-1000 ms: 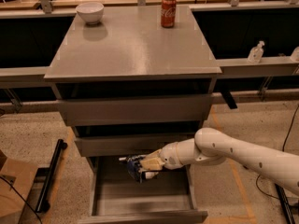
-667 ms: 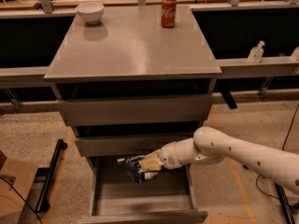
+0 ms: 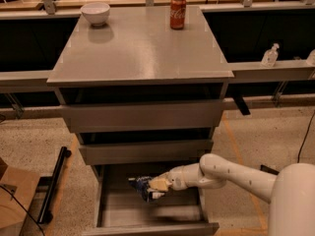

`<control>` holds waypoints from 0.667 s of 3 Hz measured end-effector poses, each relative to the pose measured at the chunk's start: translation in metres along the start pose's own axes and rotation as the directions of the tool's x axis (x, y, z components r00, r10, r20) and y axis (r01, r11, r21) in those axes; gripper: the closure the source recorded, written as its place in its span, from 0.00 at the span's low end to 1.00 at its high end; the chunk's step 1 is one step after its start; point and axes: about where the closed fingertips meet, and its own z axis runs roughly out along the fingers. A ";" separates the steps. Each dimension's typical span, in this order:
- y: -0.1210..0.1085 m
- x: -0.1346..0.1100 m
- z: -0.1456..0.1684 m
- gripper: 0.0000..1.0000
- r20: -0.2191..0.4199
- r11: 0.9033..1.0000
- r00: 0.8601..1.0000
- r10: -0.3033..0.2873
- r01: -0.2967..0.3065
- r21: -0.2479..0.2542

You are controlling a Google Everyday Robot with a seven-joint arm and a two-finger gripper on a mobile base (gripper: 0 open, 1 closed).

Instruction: Place blue chip bag into bottom drawer

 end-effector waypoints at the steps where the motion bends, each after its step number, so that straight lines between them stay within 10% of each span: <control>1: -0.044 0.048 0.030 1.00 0.025 0.996 0.996 0.089 -0.090 0.011; 2: -0.084 0.096 0.061 1.00 0.055 0.978 0.978 0.202 -0.204 0.037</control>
Offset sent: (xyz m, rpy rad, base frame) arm -0.0017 -0.0104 -0.2326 0.0224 0.2568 -0.2769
